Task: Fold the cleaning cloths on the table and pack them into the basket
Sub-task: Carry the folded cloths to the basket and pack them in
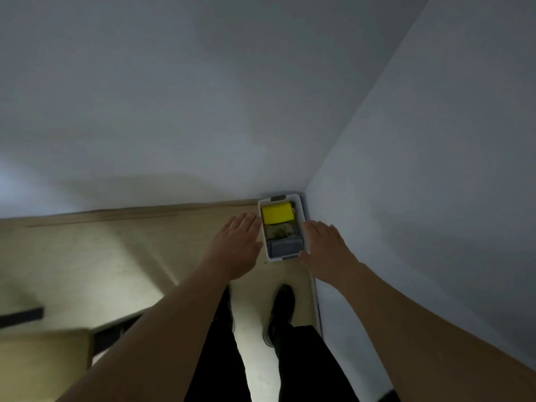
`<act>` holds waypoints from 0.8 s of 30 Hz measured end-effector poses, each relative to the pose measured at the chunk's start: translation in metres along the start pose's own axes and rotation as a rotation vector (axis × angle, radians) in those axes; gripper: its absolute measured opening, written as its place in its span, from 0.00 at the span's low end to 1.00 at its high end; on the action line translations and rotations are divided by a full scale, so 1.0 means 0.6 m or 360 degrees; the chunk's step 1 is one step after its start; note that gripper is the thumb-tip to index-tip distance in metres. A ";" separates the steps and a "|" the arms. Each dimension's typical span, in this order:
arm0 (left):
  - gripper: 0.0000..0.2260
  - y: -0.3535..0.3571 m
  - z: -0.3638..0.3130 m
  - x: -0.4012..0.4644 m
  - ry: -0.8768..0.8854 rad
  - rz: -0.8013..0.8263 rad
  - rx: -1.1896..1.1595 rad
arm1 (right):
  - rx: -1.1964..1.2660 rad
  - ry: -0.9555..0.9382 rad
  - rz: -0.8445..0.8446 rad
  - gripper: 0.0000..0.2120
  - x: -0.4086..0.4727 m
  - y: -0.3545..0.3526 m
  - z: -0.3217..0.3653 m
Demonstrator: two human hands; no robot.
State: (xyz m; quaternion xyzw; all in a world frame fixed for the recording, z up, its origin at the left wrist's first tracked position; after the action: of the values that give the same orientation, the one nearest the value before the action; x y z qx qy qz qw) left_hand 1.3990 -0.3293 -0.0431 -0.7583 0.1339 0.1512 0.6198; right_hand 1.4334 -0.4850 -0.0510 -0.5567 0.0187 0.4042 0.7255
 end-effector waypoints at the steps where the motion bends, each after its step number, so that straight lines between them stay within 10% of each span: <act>1: 0.27 -0.014 -0.001 -0.040 -0.0047 0.0002 0.0026 | -0.0022 -0.0037 0.0035 0.31 -0.028 -0.016 0.023; 24: 0.28 0.240 0.202 -0.608 -0.0587 0.0036 -0.0211 | -0.0347 -0.0419 0.0449 0.31 -0.304 0.324 0.421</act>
State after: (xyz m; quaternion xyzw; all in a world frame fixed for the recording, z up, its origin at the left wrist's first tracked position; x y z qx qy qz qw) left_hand 0.9998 -0.2333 -0.0510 -0.7554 0.0163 0.3029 0.5809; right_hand 1.0861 -0.3698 -0.0222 -0.5663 -0.0423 0.5704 0.5934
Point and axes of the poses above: each hand's wrist, its own x-axis towards the middle knuckle, its own y-axis out of the palm, z = x × y, the point moved 9 cm from there along x, towards the middle knuckle, and after that the axes turned 7 degrees about -y, right-handed, at the moved point
